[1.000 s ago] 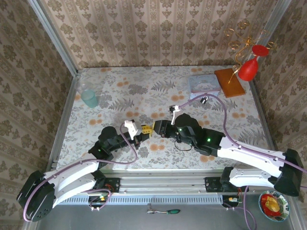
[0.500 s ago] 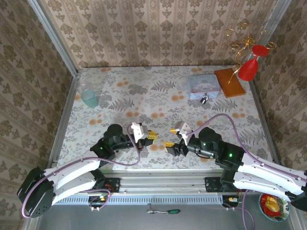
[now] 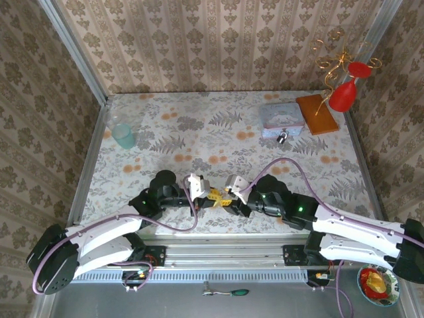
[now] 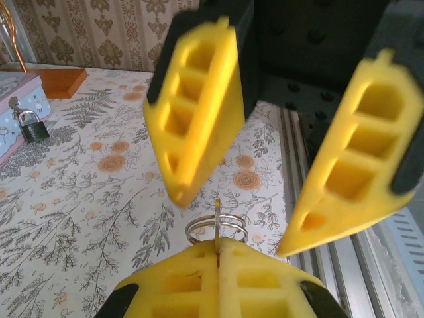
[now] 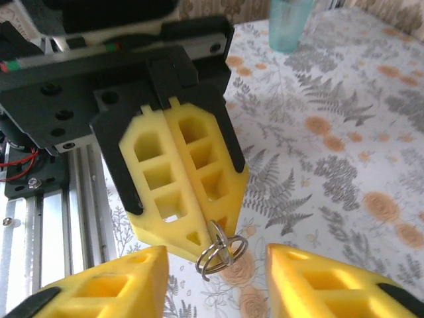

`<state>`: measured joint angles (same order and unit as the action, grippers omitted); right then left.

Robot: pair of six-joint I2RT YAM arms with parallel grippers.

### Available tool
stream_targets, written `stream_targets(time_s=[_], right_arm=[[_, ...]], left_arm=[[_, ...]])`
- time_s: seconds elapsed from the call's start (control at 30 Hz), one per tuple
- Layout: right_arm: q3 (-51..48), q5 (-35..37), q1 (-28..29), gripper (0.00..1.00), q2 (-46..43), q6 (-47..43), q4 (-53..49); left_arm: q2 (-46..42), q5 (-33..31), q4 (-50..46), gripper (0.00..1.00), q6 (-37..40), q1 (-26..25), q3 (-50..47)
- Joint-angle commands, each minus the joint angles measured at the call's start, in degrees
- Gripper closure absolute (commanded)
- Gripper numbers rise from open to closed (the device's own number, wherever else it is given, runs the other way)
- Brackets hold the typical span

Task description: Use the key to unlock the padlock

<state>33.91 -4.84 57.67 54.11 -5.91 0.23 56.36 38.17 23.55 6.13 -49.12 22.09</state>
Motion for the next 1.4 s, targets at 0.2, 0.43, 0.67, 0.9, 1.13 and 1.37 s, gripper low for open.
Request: stream_targets(time_s=[0.2,0.43,0.67,0.9,1.13,1.37], right_arm=[[2.48,-0.45,0.34,0.72,1.37,-0.61,-1.12],[2.56,2.34,0.34,0.79,-1.25,-2.19,-1.89],[2.88,2.64,0.34,0.83,-2.52,-2.92,-3.34],[3.26,0.32,0.34,0.79,-1.65,-2.82,-4.19],[3.98,-0.10,0.34,0.78,-1.19,-3.61,-5.81],[4.32,-0.96,0.37,0.72,-0.37,-4.37,-7.04]], left_arm=[[-0.72,1.75,-1.12,1.00,3.27,-0.62,-0.63],[-0.50,1.82,-1.84,1.00,3.80,-0.67,-0.55],[-0.29,2.69,-2.42,1.00,3.98,-0.87,-0.25],[0.07,3.62,-2.90,1.00,4.07,-1.08,0.04],[0.59,5.01,-3.88,1.00,4.41,-1.41,0.50],[0.77,5.35,-4.20,1.00,4.59,-1.42,0.68]])
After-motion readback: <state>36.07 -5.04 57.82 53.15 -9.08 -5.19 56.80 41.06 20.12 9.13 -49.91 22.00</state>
